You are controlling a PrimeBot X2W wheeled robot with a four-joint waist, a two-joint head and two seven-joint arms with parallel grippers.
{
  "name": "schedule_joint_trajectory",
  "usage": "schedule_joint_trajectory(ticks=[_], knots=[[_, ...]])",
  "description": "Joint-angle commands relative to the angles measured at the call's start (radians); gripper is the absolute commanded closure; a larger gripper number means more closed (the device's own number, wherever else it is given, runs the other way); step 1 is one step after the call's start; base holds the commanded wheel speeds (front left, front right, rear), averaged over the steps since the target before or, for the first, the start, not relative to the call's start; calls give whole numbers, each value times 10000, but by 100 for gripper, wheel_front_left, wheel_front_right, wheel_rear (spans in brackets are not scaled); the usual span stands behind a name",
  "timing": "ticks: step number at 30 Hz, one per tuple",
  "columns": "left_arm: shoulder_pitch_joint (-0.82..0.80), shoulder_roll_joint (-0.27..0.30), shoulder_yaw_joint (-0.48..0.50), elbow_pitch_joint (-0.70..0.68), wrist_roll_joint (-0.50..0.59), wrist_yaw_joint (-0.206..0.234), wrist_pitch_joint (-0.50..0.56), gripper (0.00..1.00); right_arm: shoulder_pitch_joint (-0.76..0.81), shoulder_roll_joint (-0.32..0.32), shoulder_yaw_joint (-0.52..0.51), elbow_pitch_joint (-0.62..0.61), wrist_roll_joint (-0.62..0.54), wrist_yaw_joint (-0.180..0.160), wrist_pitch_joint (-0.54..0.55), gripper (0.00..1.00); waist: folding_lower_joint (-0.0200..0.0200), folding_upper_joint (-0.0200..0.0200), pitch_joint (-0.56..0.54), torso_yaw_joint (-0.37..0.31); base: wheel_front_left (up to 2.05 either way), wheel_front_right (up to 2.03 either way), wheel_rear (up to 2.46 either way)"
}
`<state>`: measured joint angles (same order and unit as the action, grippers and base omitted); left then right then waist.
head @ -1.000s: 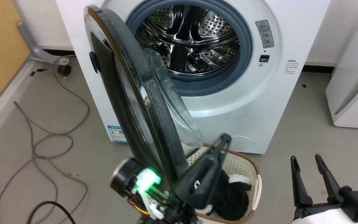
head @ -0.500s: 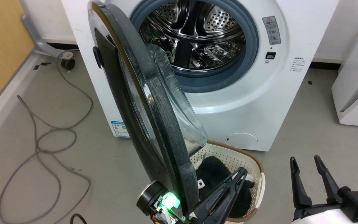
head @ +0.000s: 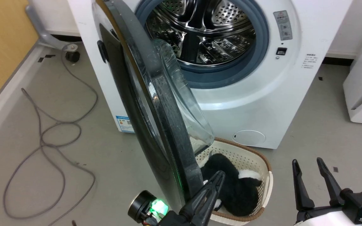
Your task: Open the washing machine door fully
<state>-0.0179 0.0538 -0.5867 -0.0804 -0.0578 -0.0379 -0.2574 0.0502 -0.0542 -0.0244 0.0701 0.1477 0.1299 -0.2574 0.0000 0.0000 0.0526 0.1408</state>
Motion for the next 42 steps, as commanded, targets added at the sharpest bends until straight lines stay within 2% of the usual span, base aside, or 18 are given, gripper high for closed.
schedule_joint_trajectory(ticks=[1, 12, 30, 35, 42], knots=[[133, 5, 89, 82, -29, 41, -44, 100, -114, 39, 23, 27, -95, 8, -43, 0, 0, 0, 55, 106, 0, 0, 0], [212, -24, 235, 244, -47, 78, -44, 100, -137, 39, 108, 79, -219, 8, -44, 0, 0, 0, 106, 1022, 0, 0, 0], [781, -9, 687, 54, 140, 21, -44, 100, -118, 39, 420, 174, -119, 8, -44, 0, 0, 0, 176, 3168, 0, 0, 0], [895, 17, 989, 21, 138, 126, -44, 100, -161, 39, 444, 208, -130, 8, -44, 0, 0, 0, 235, 3513, 0, 0, 0], [1131, 154, 2031, -68, -8, 499, -44, 100, -218, 39, 489, 266, -172, 8, -44, 0, 0, 0, 336, 3800, 0, 0, 0]])
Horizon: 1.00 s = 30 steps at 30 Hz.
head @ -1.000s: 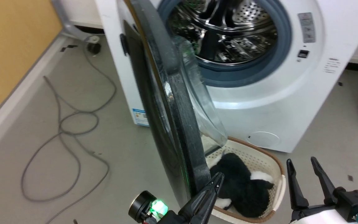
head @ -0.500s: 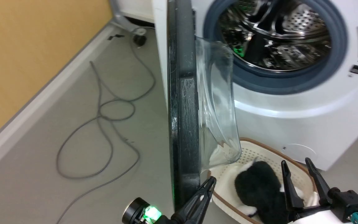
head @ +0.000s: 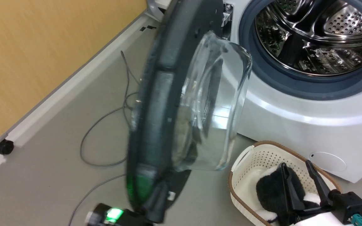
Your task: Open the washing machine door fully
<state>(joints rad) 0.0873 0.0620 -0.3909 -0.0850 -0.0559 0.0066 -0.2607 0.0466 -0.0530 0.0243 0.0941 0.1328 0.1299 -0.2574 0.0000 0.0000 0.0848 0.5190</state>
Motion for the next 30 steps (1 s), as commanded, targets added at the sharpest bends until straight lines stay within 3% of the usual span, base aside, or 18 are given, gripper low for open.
schedule_joint_trajectory(ticks=[1, 9, 12, 23, 24, 30], knots=[[75, 84, 285, -31, -86, 101, -11, 100, -185, 28, 6, 35, -25, 8, -44, 0, 0, 0, 29, 39, 0, 0, 0], [-470, 475, 2129, 224, -287, 334, -11, 100, -260, 28, 70, 124, -178, 8, -44, 0, 0, 0, 260, -20, 0, 0, 0], [-773, 295, 2993, 532, -1076, 233, -11, 100, -333, 28, 35, 147, -301, 8, -44, 0, 0, 0, 426, -98, 0, 0, 0], [-2290, 125, 5362, 1672, -1076, 193, -11, 100, -722, 28, -31, 149, -703, 8, -44, 0, 0, 0, 1221, -696, 0, 0, 0], [-2674, 99, 6051, 2028, -1137, 148, -11, 100, -848, 20, -44, 148, -788, 8, -44, 0, 0, 0, 1437, -852, 0, 0, 0], [-3413, 200, 7315, 2734, -1021, -69, -11, 100, -1084, -104, -79, 124, -826, 8, -44, 0, 0, 0, 1824, -1066, 0, 0, 0]])
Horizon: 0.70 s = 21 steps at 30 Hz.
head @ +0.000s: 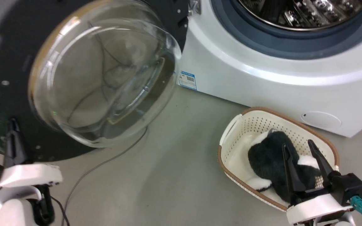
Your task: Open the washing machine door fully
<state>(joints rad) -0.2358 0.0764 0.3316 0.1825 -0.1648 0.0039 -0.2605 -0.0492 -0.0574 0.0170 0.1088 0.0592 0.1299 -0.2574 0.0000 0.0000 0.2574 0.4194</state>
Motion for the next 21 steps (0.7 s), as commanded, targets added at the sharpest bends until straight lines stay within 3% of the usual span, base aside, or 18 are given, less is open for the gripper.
schedule_joint_trajectory(ticks=[1, 12, 21], knots=[[-296, 68, 212, 161, 131, -70, -13, 100, -156, -83, -18, -21, -91, 8, -44, 0, 0, 0, 140, -80, 0, 0, 0], [-1588, 520, 1378, 1755, 427, -129, -13, 100, -362, -167, -38, -1, -78, 8, -44, 0, 0, 0, 367, -280, 0, 0, 0], [-1991, 940, 1794, 2615, 672, -559, -13, 100, -339, -173, 28, 38, -85, 8, -44, 0, 0, 0, 220, -505, 0, 0, 0]])
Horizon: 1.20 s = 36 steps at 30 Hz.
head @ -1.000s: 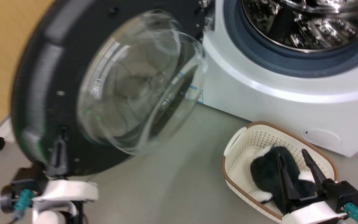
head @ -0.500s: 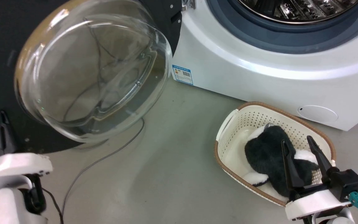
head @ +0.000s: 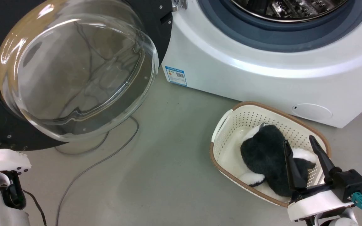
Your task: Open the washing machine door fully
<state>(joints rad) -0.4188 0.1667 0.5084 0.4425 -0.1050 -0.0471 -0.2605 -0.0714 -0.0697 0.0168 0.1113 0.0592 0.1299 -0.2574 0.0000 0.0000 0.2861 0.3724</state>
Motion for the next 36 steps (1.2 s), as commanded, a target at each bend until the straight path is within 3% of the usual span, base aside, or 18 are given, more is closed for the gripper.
schedule_joint_trajectory(ticks=[1, 9, 18, 26, 27, 36], knots=[[-142, 15, 36, -30, 104, -91, -13, 100, -102, -38, 31, 5, -82, 8, -44, 0, 0, 0, -128, -62, 0, 0, 0], [642, -408, -73, -1352, 434, -411, -13, 100, 164, 132, -158, -313, -78, 8, -44, 0, 0, 0, -856, -327, 0, 0, 0], [1860, -933, -984, -3110, 772, -576, -13, 100, 439, 190, -432, -1084, 47, 8, -44, 0, 0, 0, -1653, -815, 0, 0, 0], [2633, -1101, -1723, -3865, 484, -658, -13, 100, 704, 193, -670, -1469, 196, 8, -44, 0, 0, 0, -2184, -1224, 0, 0, 0], [2748, -1112, -1838, -3935, 442, -670, -13, 0, 741, 193, -703, -1504, 218, 8, -44, 0, 0, 0, -2246, -1293, 0, 0, 0], [3701, -1159, -2839, -4533, 247, -641, -13, 0, 1126, 194, -777, -1668, 313, 8, -44, 0, 0, 0, -2695, -1999, 0, 0, 0]])
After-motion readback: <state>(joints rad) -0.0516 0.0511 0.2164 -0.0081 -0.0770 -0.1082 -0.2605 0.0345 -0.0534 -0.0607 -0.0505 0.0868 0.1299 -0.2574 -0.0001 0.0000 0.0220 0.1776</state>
